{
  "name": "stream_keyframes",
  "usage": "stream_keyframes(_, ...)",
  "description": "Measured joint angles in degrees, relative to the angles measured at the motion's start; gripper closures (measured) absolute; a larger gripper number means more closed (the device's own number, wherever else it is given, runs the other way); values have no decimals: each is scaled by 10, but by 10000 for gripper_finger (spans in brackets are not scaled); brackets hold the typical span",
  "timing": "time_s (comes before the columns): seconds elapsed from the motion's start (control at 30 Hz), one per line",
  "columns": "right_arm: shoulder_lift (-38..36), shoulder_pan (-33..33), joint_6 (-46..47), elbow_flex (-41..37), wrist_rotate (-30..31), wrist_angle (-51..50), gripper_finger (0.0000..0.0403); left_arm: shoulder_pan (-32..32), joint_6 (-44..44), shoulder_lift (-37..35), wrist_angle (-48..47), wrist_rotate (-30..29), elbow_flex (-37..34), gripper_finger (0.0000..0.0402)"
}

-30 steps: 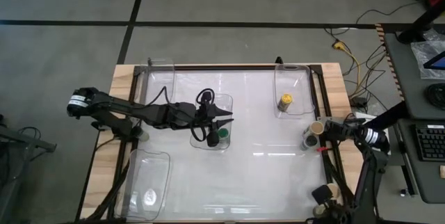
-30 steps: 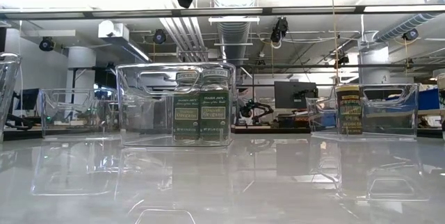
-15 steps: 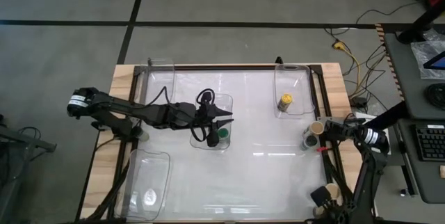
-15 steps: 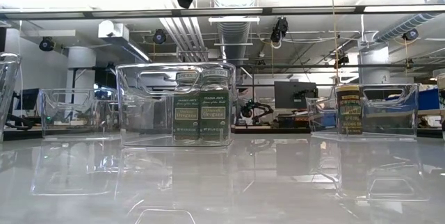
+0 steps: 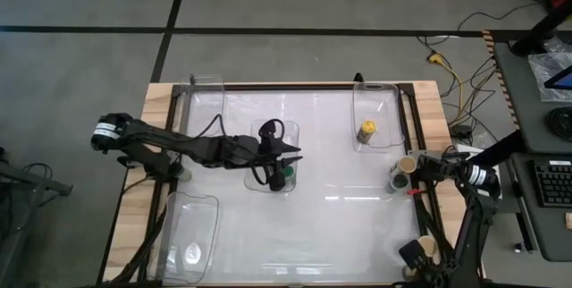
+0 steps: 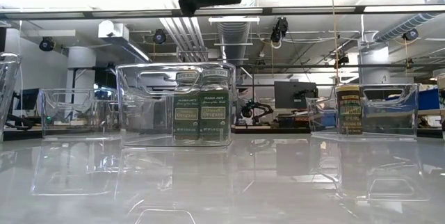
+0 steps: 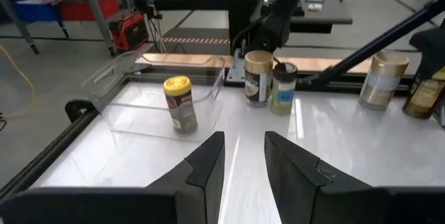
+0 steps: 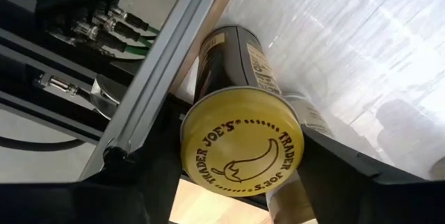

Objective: Sort spices by type
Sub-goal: Put the yellow seasoning bottle into the top right transparent bin

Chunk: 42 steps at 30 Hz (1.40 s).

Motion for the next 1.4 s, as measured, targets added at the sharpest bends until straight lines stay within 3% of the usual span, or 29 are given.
stream_keyframes(0.13, -1, -1, -5, 0, 0, 0, 177, 0, 3, 7, 2, 3, 0, 313)
stream_keyframes(0.3, -9, -25, -9, -1, 2, -13, 170, 0, 6, 6, 0, 4, 0, 313)
stream_keyframes(0.5, -58, -81, -2, -1, 46, -38, 178, -1, 10, 3, 0, 4, 0, 313)
stream_keyframes(0.7, -126, -176, 130, -1, 120, -101, 178, -5, 26, 3, 1, 4, 0, 313)
stream_keyframes(0.9, -168, -283, 241, -9, 106, -124, 171, -9, 37, 3, -3, 4, 0, 313)
stream_keyframes(1.17, -167, -389, 358, -35, 90, -116, 172, -27, 52, 3, -30, 5, 0, 313)
stream_keyframes(1.4, -141, -425, 391, -60, 55, -93, 177, -127, 35, -34, -126, -21, 0, 313)
